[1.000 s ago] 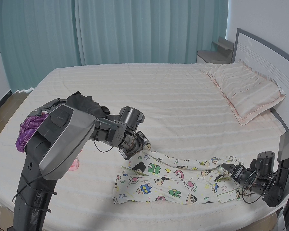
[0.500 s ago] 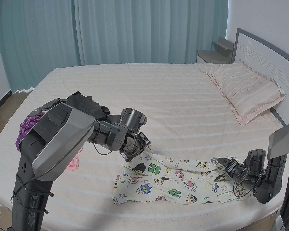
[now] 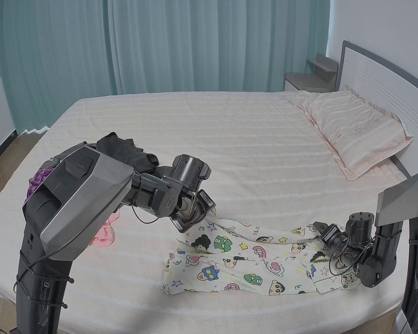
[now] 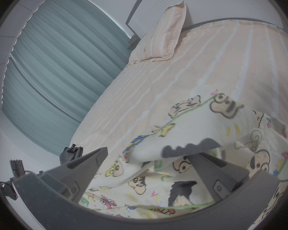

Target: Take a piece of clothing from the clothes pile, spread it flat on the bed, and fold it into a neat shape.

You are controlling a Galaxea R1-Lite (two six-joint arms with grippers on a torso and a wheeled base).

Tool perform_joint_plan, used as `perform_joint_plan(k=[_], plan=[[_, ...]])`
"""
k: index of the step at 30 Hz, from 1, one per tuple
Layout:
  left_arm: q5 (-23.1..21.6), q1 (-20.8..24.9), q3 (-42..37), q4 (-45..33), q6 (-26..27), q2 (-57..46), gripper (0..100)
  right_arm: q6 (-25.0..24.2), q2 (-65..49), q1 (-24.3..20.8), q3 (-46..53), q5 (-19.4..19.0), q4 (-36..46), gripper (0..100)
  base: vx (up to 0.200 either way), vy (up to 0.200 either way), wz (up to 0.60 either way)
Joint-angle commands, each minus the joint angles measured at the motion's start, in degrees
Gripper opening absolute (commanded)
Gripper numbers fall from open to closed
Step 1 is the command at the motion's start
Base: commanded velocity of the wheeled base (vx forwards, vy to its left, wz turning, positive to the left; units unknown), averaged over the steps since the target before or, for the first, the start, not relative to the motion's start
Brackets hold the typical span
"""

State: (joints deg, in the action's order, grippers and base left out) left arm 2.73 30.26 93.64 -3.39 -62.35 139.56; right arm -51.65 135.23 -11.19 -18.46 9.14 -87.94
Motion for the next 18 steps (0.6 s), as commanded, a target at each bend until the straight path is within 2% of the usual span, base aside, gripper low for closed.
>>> perform_joint_plan(k=[1, 11, 18], plan=[[0.1, 0.1, -0.8, 0.0, 0.0, -0.9, 0, 0.0, 0.6, 0.8, -1.1, 0.1, 0.5, 0, 0.000, 0.000, 0.00], [3.7, 0.3, -5.5, 3.3, 0.0, -2.7, 0, 0.1, -1.0, 1.3, -0.6, 1.1, 0.6, 0, 0.000, 0.000, 0.00], [4.0, 1.7, -8.8, 3.7, 0.1, -3.3, 0, 1.3, -3.7, 1.2, 3.3, 1.1, 0.5, 0, 0.000, 0.000, 0.00]])
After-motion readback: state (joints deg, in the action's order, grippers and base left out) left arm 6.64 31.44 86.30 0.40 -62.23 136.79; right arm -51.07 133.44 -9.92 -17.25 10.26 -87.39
